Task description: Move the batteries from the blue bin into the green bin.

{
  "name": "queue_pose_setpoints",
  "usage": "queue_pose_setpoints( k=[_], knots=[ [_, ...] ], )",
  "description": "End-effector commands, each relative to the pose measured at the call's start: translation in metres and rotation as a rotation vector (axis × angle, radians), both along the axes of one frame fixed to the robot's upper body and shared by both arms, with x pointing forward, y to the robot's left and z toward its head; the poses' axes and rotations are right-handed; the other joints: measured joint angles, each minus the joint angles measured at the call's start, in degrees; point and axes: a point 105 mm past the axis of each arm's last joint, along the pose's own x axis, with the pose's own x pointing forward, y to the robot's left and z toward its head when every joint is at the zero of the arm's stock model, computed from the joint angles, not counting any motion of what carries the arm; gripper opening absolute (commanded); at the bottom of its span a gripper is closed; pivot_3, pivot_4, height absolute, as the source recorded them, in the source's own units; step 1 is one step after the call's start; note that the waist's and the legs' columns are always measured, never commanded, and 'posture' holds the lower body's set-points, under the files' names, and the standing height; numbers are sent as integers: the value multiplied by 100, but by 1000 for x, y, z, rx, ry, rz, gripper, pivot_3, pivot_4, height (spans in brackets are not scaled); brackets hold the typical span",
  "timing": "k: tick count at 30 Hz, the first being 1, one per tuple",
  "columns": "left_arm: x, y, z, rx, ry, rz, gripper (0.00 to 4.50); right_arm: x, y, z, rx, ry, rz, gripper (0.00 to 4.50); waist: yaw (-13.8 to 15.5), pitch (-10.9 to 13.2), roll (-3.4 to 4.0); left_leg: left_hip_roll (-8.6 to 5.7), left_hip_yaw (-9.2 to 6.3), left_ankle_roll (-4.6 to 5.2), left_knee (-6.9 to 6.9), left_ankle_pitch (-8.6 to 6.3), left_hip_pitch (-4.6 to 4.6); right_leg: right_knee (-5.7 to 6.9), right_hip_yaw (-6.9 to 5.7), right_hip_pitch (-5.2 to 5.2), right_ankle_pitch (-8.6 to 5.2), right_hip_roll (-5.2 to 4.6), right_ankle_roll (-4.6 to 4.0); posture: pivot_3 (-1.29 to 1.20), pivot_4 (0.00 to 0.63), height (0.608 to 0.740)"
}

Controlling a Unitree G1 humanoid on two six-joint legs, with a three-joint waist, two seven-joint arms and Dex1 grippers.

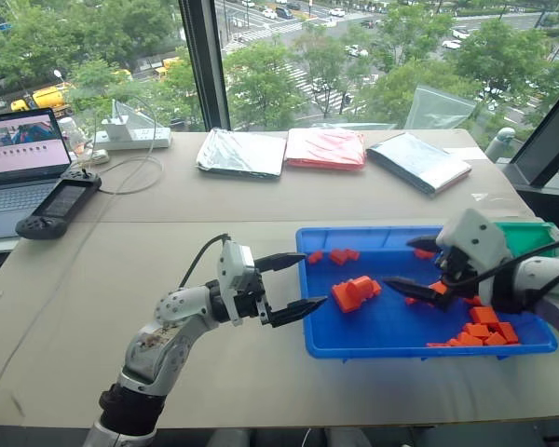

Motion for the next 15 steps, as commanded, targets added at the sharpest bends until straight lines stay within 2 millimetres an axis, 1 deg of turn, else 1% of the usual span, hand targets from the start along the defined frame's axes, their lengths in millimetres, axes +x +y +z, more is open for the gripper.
queue_pose_setpoints(
  k=[1, 3, 5, 7, 8, 11, 13, 15],
  knots=[
    [-5, -3, 9, -16, -37, -30, 4500, 7, 16, 2, -138, -76, 168, 4467, -13, 0, 0, 0, 0, 0, 0, 0, 0, 0, 0, 0, 0, 0, 0, 0, 150, 740],
    [-5, -4, 9, -15, -36, -33, 4500, 10, 25, -1, -176, -74, 239, 4467, -18, 0, -1, 0, 2, 0, -1, 0, 2, -1, 1, -1, 0, 0, 0, 0, 150, 740],
    [-5, -5, 10, -14, -38, -33, 4500, 24, 28, -12, -239, -62, 271, 4467, -17, 1, -2, 2, -1, -1, -2, 1, 2, 0, 0, -2, 0, 2, 0, 0, 150, 740],
    [-5, -5, 10, -13, -40, -30, 4500, 28, 31, -19, -264, -32, 310, 4467, -14, 2, -3, 0, 0, -3, 0, 2, 0, -1, 0, -2, 0, 0, 0, 0, 150, 740],
    [-5, -5, 10, -12, -41, -27, 4500, 31, 29, -22, -295, -31, 321, 4467, 0, 2, -4, 0, 0, -3, 1, 2, 0, -1, 1, -2, 0, 0, 0, 0, 150, 740],
    [-5, -4, 10, -11, -42, -19, 4500, 38, 26, -27, -354, -41, 336, 4467, 40, 2, -5, -3, -7, -3, 1, 2, -7, -2, -6, -8, 0, -3, 0, 0, 150, 740],
    [-5, -3, 10, -11, -41, -16, 4500, 40, 27, -28, -370, -42, 357, 4467, 30, 2, -4, -4, -5, -3, 1, 2, -8, -5, -4, -9, 0, -4, 0, 0, 150, 740],
    [-6, -3, 10, -12, -40, -12, 4500, 42, 32, -28, -370, -43, 380, 4467, 14, 2, -4, -2, -6, -4, -1, 2, -7, -4, -4, -10, 0, -3, 0, 0, 150, 740]
  ],
)
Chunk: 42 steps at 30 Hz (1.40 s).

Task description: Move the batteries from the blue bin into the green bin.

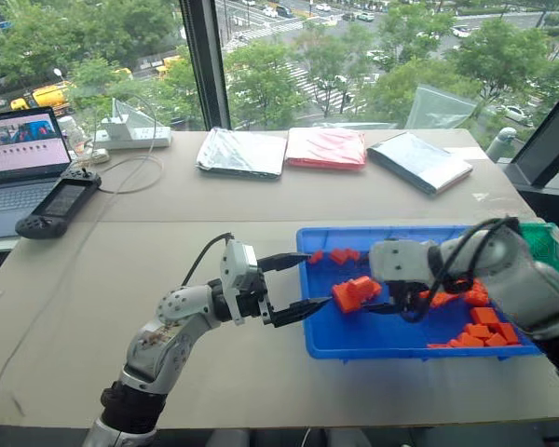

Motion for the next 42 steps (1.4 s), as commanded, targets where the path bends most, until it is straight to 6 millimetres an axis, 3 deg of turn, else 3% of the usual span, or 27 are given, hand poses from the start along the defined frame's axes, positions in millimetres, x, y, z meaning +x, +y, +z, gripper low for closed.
queue_pose_setpoints(
  k=[1, 7, 16, 17, 22, 24, 29, 33, 34, 40, 42],
  knots=[
    [-7, -2, 10, -16, -43, -11, 4500, 3, 9, 8, -18, -34, 65, 4467, -13, 0, 0, 1, 0, 0, 0, 0, 1, 0, 0, 0, 0, 1, 0, 0, 150, 740],
    [-7, -1, 10, -16, -43, -2, 4500, 4, 8, 7, -46, -20, 87, 4467, -11, 0, 0, 0, 0, -1, 1, 1, 1, 4, 1, 0, 0, 0, 0, 0, 150, 740],
    [-8, -2, 9, -18, -39, -2, 4500, 6, 10, 6, -53, -24, 87, 1516, -17, 0, 0, -1, -1, -1, 2, 1, 2, 5, 1, 0, 0, 0, 0, 0, 150, 740],
    [-8, -2, 9, -18, -38, -2, 4500, 5, 10, 7, -49, -24, 85, 1400, -17, 0, 0, -1, -1, -1, 2, 1, 2, 5, 1, 0, 0, 0, 0, 0, 150, 740],
    [-8, -1, 9, -16, -39, -3, 4500, 0, 6, 26, -9, -38, 54, 1401, -13, 0, 0, -2, -1, -1, 2, 1, 1, 5, 1, 0, 0, -1, 0, 0, 150, 740],
    [-7, -1, 9, -14, -41, -3, 4500, 1, -4, 43, 38, -73, -12, 1401, -6, 0, 0, -1, -2, -1, 2, 1, 1, 6, 1, 0, 0, -1, 0, 0, 150, 740],
    [-6, -1, 10, -16, -43, -2, 4500, 14, -43, 78, 116, -211, -267, 1401, 0, 0, 0, -1, -1, 0, 2, 0, 1, 5, 1, 1, 0, -2, 0, 0, 150, 740],
    [-5, -2, 10, -17, -43, -3, 4500, 40, -86, 83, 122, -362, -530, 1401, -9, 0, 0, -1, 2, -1, 2, 0, 2, 8, 2, 1, 0, -1, -1, 0, 150, 740],
    [-5, -2, 10, -17, -43, -4, 4500, 39, -89, 80, 114, -364, -536, 2403, -10, 0, 0, -2, 2, -1, 1, 0, 2, 10, 3, 1, 0, -2, -1, 0, 150, 740],
    [-4, -2, 10, -13, -46, -10, 4500, 23, -68, 69, 117, -299, -414, 4322, -23, 0, 1, -2, 6, 0, -2, 0, -1, 9, 7, -4, 0, -3, 0, 0, 150, 740],
    [-4, -2, 10, -14, -45, -13, 4500, 17, -56, 64, 128, -257, -355, 4493, -27, 0, 1, 1, 6, 0, -2, 0, 0, 9, 7, -4, 0, 0, -1, 0, 150, 740]
  ],
)
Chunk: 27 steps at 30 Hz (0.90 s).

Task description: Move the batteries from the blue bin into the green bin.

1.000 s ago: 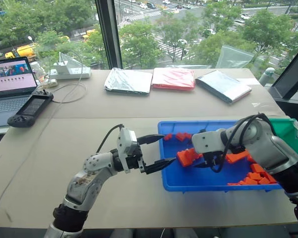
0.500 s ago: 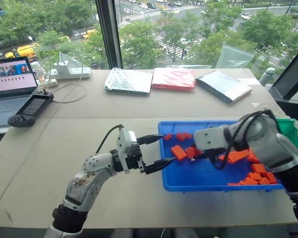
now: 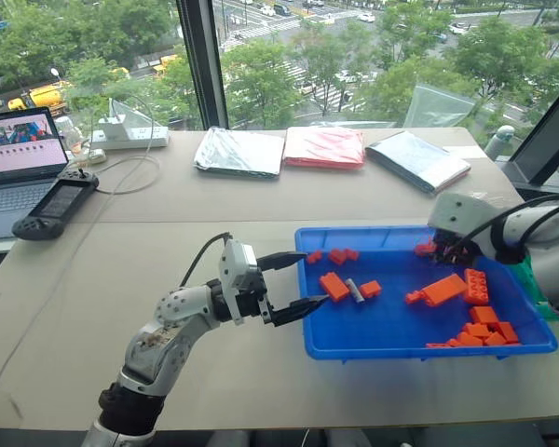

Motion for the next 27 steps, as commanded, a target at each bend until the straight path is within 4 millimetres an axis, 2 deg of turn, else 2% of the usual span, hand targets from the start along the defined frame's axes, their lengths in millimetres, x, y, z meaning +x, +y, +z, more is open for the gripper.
queue_pose_setpoints(
  k=[1, 3, 7, 8, 10, 12, 16, 19, 22, 27],
  knots=[
    [-3, -2, 8, -15, -35, -24, 4500, -17, 31, 7, 9, 25, 181, 4493, -1, 0, 0, 0, 0, 0, 0, 0, 1, 0, 0, 0, 0, 1, 0, 0, 150, 740],
    [-3, -2, 8, -15, -34, -24, 4500, -26, 49, -5, -4, 102, 294, 4493, 1, 0, 0, 0, -1, 0, 1, 0, 1, 0, -1, 3, 0, 1, 0, 0, 150, 740],
    [-4, -3, 7, -14, -33, -24, 4500, -31, 73, -15, -30, 197, 435, 4493, 1, 0, -1, 0, -2, 0, 3, 0, 2, -1, -2, 6, 0, 0, 0, 0, 150, 740],
    [-4, -3, 7, -13, -33, -24, 4500, -31, 77, -17, -35, 211, 458, 4493, -7, 0, -1, -1, -1, 0, 4, 0, 2, -2, -1, 5, 0, 0, 0, 0, 150, 740],
    [-4, -4, 7, -13, -33, -24, 4500, -17, 87, -21, -41, 208, 473, 4493, -13, 0, -1, 0, -3, 0, 3, 0, 3, -1, -2, 4, 0, 2, 0, 0, 150, 740],
    [-4, -5, 7, -13, -35, -23, 4500, -9, 90, -28, -70, 235, 480, 4493, -12, 1, -2, 0, -2, -1, 4, 1, 6, 0, -2, 6, 0, 2, 0, 0, 150, 740],
    [-4, -4, 7, -11, -36, -15, 4500, -6, 98, -38, -107, 305, 544, 4493, 24, 1, -3, -2, -9, -2, 4, 1, 1, -2, -9, 4, 0, 0, 0, 0, 150, 740],
    [-5, -3, 6, -8, -36, -13, 4500, -7, 95, -45, -159, 384, 566, 4493, 9, 1, -2, -4, -8, -3, 3, 2, -1, -2, -7, 2, 0, -1, 0, 0, 150, 740],
    [-5, -3, 6, -7, -36, -11, 4500, -7, 93, -48, -200, 431, 583, 4493, 7, 1, -2, -3, -9, -4, 2, 2, 0, -2, -7, 0, 0, 0, 0, 0, 150, 740],
    [-7, -3, 6, -11, -32, -5, 4500, -1, 101, -53, -226, 470, 625, 4493, -6, 1, -3, -2, -8, -6, 2, 3, 2, 0, -7, 0, 0, 1, 0, 0, 150, 740]
  ],
)
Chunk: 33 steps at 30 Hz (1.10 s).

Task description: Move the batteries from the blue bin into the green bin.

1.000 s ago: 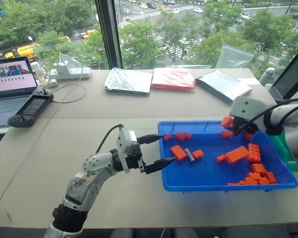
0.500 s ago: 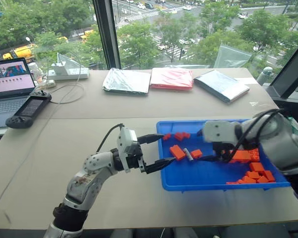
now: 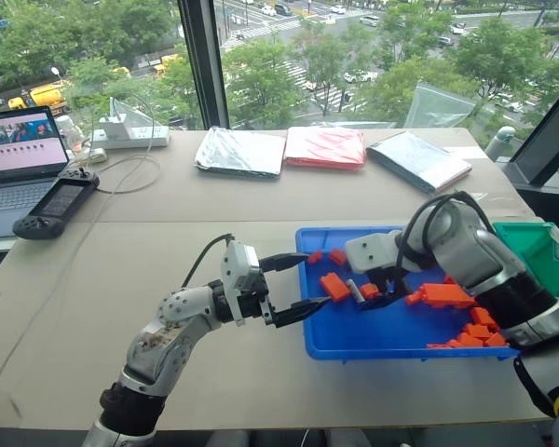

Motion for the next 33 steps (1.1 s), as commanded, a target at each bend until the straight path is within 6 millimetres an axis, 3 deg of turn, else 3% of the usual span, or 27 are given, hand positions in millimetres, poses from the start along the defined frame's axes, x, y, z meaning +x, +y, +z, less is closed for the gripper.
queue_pose_setpoints(
  k=[1, 15, 22, 26, 31, 33],
  knots=[
    [-6, -2, 9, -17, -41, -10, 4500, 4, 3, 3, -33, 3, 45, 4493, -3, 0, 0, 0, 0, -1, 0, 1, 0, 0, 0, -1, 0, 0, 0, 0, 150, 740],
    [-7, -3, 10, -21, -40, -5, 4500, 8, -8, -10, -97, 56, 35, 4493, 2, 0, 0, -2, -1, -5, 0, 3, -1, 2, 1, -3, 0, -2, 0, 0, 150, 740],
    [-7, -4, 10, -21, -39, -10, 4500, 7, -12, -15, -102, 58, 30, 2519, 2, 0, 0, -3, -1, -5, 0, 3, -1, 2, 1, -2, 0, -2, -1, 0, 150, 740],
    [-7, -4, 10, -22, -37, -12, 4500, 7, -13, -15, -109, 52, 31, 2508, 2, 0, 0, -3, -1, -5, 0, 3, -1, 2, 1, -2, 0, -2, 0, 0, 150, 740],
    [-7, -5, 9, -19, -36, -16, 4500, 8, -8, 16, -24, -55, 16, 2508, 6, 0, 0, -3, -1, -5, 0, 3, -2, 2, 1, -4, 0, -2, 0, 0, 150, 740],
    [-7, -4, 9, -17, -38, -13, 4500, 8, -5, 40, 72, -125, -20, 2508, 7, 0, 0, -3, -1, -5, 0, 3, -5, 2, 1, -7, 0, -3, 0, 0, 150, 740]
  ],
)
